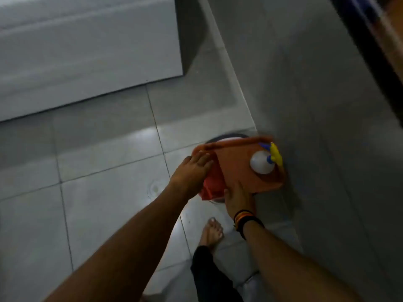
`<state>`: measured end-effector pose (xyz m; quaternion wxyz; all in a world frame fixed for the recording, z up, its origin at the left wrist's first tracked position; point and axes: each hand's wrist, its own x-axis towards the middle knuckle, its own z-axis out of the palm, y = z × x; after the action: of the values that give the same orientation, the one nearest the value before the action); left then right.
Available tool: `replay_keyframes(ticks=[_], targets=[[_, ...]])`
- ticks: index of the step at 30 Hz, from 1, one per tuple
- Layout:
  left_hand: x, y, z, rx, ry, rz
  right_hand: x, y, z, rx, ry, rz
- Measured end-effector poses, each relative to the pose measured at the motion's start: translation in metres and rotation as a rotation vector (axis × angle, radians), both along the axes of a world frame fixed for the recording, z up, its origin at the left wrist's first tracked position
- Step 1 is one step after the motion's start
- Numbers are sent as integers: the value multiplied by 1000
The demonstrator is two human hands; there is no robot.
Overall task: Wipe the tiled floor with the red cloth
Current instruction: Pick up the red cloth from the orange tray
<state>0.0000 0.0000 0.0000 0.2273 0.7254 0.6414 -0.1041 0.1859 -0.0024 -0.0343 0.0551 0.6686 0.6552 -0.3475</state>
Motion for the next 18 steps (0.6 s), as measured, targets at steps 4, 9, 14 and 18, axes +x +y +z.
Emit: replay_keyframes(ticks=[4, 9, 14, 18], targets=[[9, 36, -80, -49, 63, -123, -2, 13, -77, -32, -38, -51], [7, 74, -151, 80, 197, -322, -11, 18, -134, -30, -234, -25], [2, 91, -152, 174, 308, -527, -15, 31, -131, -97, 2, -213], [-22, 65, -108, 218, 127, -211, -16, 26, -81, -103, 278, -315]])
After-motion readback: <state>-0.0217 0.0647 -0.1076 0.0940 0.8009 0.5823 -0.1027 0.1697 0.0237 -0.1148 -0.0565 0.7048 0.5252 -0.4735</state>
